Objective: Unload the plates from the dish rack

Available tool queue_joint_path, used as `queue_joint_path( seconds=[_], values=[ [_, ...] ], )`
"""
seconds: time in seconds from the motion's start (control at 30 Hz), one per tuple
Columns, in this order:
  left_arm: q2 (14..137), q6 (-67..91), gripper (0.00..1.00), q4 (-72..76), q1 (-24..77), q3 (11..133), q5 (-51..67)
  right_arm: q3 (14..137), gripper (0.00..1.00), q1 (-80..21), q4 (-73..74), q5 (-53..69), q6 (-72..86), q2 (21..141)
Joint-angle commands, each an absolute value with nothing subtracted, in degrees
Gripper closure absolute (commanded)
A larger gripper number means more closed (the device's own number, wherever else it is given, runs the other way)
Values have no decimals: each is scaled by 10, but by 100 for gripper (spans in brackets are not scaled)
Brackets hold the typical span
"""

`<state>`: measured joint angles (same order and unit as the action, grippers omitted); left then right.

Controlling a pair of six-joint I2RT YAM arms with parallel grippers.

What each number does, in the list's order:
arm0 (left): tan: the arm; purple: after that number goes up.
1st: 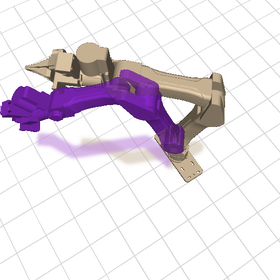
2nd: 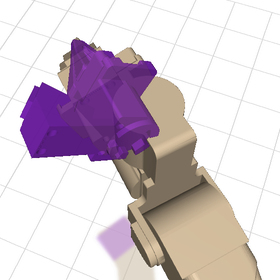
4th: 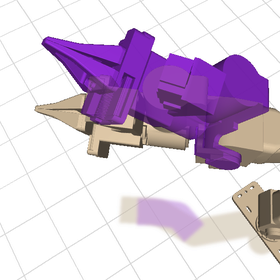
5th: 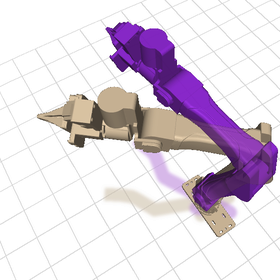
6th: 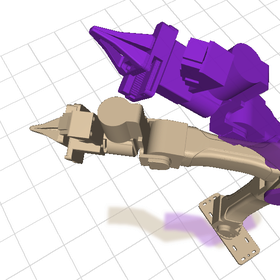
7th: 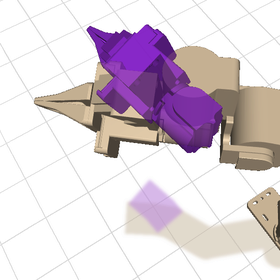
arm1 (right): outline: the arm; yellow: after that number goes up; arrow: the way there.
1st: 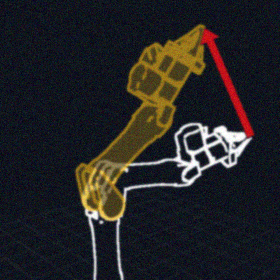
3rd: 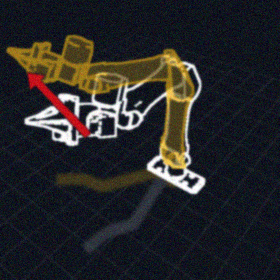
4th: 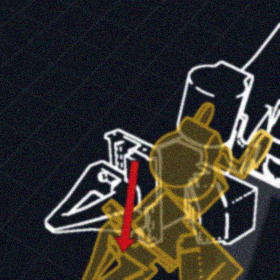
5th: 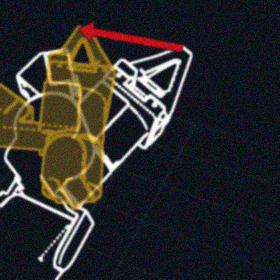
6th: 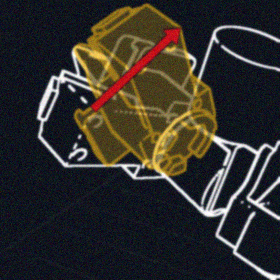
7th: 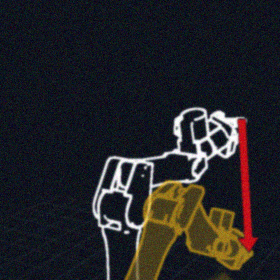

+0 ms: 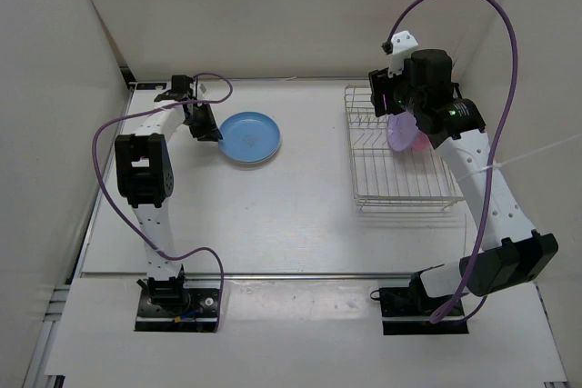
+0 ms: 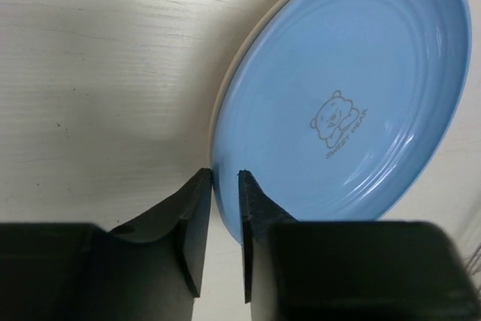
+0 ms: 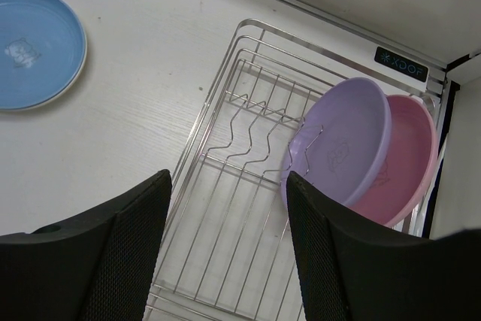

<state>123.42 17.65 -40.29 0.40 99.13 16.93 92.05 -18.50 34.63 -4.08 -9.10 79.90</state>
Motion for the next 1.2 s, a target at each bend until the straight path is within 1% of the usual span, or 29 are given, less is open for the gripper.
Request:
queue_joint_path(
  seconds=[0.0, 0.03, 0.1, 0.13, 0.17, 0.27, 0.37, 0.43, 0.5, 0.6, 0.63, 0.87, 1.0, 1.17],
  values=[
    [1222, 177, 67, -399, 6, 1005, 183, 921, 33, -186, 337, -34, -83, 779],
    [1215, 177, 63, -399, 6, 1005, 183, 921, 33, -186, 337, -34, -83, 779],
    [1208, 171, 37, -404, 11, 999, 183, 916, 33, -186, 337, -34, -83, 779],
    [1200, 171, 28, -404, 11, 993, 183, 916, 32, -186, 337, -34, -83, 786],
    [1200, 165, 16, -404, 17, 993, 183, 916, 29, -186, 337, -34, -90, 791],
    [1186, 159, 0, -417, 17, 988, 177, 916, 28, -181, 337, -50, -95, 808],
    [1175, 145, 0, -446, 17, 994, 164, 911, 26, -162, 324, -79, -115, 836],
    [1153, 128, 0, -462, 17, 1002, 145, 911, 30, -145, 306, -107, -134, 864],
    [1131, 115, 0, -474, 17, 1002, 118, 899, 31, -145, 288, -154, -162, 881],
    [1069, 87, 0, -480, 17, 971, 89, 894, 31, -139, 256, -192, -194, 912],
    [1036, 74, 0, -480, 17, 949, 75, 894, 32, -139, 241, -219, -194, 931],
    [913, 29, 0, -450, 17, 850, 4, 961, 36, -127, 236, -285, -200, 1012],
    [886, 17, 0, -445, 11, 831, -2, 972, 38, -127, 236, -295, -193, 1026],
    [886, 17, 0, -445, 0, 819, 4, 977, 38, -127, 230, -314, -193, 1026]
  ],
)
